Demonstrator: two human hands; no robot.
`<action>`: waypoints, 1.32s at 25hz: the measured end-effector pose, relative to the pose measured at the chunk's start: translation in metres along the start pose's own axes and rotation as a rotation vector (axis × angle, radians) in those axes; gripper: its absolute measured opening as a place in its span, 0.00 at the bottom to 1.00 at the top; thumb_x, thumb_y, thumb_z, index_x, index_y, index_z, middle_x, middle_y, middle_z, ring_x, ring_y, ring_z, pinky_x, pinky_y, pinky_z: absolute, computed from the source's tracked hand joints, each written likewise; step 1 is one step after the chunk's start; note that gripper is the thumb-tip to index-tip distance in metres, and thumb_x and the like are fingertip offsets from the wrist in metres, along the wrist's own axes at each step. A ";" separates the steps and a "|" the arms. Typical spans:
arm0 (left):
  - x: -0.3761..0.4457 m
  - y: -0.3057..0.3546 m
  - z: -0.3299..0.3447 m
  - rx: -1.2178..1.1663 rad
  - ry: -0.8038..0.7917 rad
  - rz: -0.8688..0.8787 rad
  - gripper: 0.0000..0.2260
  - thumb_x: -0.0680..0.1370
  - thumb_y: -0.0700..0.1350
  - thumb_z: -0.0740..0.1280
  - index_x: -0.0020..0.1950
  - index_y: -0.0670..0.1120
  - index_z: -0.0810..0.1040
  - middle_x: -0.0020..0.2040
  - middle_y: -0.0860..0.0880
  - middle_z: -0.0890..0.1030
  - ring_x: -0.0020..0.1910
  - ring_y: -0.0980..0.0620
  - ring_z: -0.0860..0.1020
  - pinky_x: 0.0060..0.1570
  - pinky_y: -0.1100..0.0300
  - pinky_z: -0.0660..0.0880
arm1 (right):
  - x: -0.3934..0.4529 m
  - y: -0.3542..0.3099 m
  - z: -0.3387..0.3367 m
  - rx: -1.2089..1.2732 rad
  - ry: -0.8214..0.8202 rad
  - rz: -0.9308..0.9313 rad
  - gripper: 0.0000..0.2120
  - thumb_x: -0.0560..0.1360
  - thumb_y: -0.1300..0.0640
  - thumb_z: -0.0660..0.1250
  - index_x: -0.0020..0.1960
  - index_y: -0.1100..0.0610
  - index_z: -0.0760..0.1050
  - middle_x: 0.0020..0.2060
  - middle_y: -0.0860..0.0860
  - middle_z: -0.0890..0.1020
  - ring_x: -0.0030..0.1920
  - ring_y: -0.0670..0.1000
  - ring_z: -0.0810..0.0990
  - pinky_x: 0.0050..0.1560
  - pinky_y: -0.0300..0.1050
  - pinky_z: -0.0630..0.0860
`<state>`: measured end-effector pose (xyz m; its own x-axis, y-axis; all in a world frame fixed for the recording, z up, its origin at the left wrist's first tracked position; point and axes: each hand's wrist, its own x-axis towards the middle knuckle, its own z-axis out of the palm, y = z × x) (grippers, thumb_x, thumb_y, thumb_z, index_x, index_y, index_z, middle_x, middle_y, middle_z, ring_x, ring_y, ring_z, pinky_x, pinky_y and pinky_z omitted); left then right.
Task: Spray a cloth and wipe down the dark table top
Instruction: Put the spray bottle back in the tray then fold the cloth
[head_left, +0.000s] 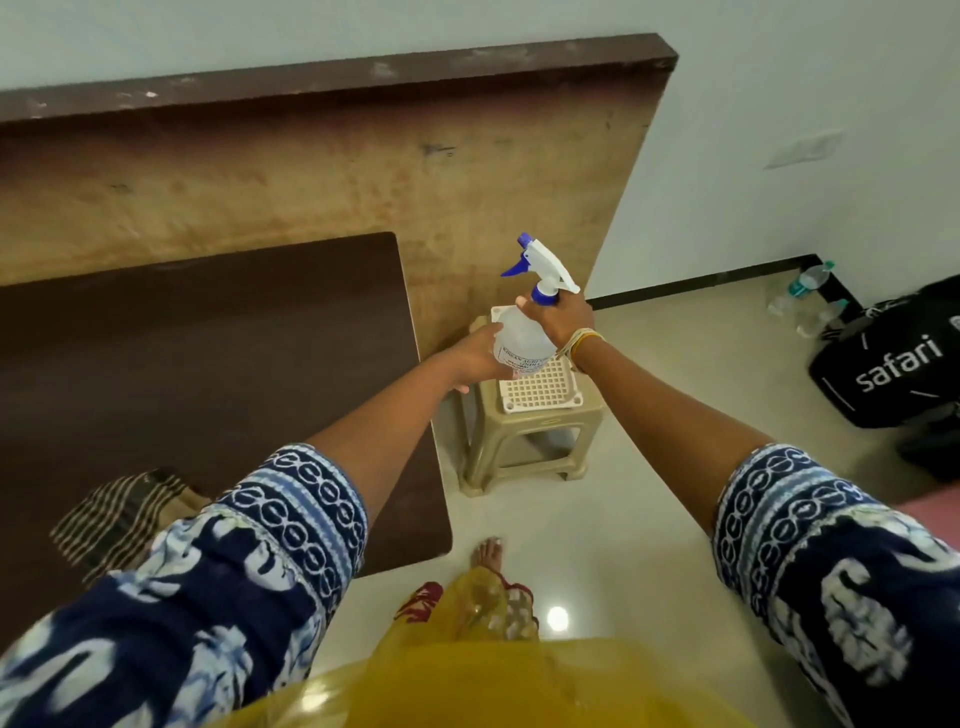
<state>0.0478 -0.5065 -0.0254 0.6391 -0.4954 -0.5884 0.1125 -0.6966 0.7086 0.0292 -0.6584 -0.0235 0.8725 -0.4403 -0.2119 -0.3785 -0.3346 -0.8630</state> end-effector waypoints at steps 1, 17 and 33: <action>0.015 0.006 0.002 0.008 -0.001 0.001 0.39 0.76 0.46 0.71 0.79 0.54 0.50 0.77 0.53 0.62 0.69 0.46 0.68 0.52 0.50 0.73 | 0.013 0.004 -0.006 -0.001 -0.002 0.006 0.18 0.75 0.53 0.71 0.59 0.63 0.75 0.48 0.54 0.79 0.47 0.50 0.75 0.48 0.42 0.70; 0.215 0.016 0.016 0.020 0.165 -0.133 0.27 0.77 0.40 0.69 0.75 0.43 0.64 0.72 0.44 0.70 0.69 0.46 0.70 0.55 0.61 0.67 | 0.214 0.110 -0.003 -0.009 -0.104 0.215 0.19 0.74 0.56 0.73 0.60 0.64 0.75 0.47 0.55 0.78 0.48 0.50 0.76 0.43 0.33 0.67; 0.296 -0.091 0.063 0.100 0.222 -0.249 0.27 0.79 0.44 0.67 0.76 0.46 0.62 0.76 0.45 0.65 0.72 0.45 0.68 0.68 0.52 0.68 | 0.307 0.226 0.058 -0.306 -0.366 0.065 0.29 0.70 0.52 0.77 0.67 0.60 0.74 0.61 0.57 0.80 0.60 0.56 0.78 0.60 0.46 0.74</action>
<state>0.1791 -0.6224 -0.2888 0.7525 -0.1864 -0.6317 0.2177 -0.8348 0.5057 0.2298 -0.8208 -0.3099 0.8745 -0.1649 -0.4562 -0.4619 -0.5702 -0.6793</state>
